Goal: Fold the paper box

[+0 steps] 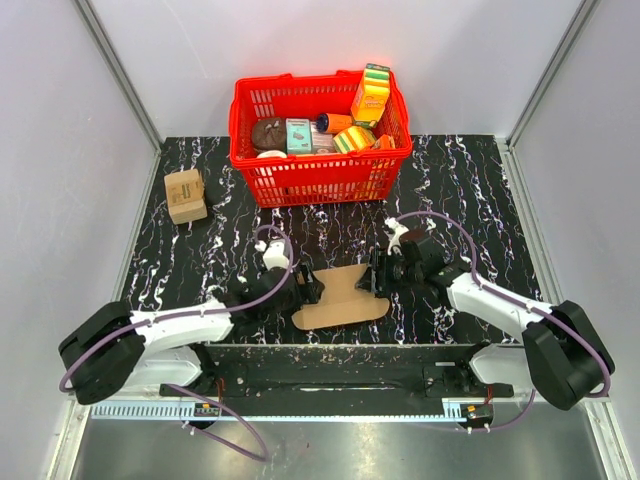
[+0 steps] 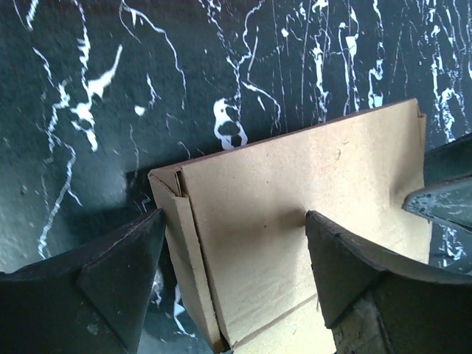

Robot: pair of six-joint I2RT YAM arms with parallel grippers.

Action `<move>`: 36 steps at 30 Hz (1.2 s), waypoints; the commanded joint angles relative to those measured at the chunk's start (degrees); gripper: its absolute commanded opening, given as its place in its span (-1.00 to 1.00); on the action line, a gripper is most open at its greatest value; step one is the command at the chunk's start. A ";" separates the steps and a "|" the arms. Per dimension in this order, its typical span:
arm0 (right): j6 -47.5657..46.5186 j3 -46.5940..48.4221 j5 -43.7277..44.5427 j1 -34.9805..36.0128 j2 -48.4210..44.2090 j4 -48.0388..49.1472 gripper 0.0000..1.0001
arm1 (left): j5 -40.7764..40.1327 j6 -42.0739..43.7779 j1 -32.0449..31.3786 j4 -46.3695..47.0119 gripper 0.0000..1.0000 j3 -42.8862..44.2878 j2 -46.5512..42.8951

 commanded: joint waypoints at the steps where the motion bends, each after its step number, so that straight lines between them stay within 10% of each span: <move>1: 2.64 -0.06 -3.05 0.14 0.72 6.05 0.25 | 5.37 7.07 4.04 6.16 0.61 4.28 2.14; 14: 2.03 2.75 3.79 0.14 3.88 4.83 0.31 | 14.25 18.76 12.57 5.20 0.61 15.62 15.59; 36: 1.41 7.67 6.88 -1.35 5.55 -1.06 0.42 | 16.28 19.65 14.07 5.90 0.67 12.11 12.61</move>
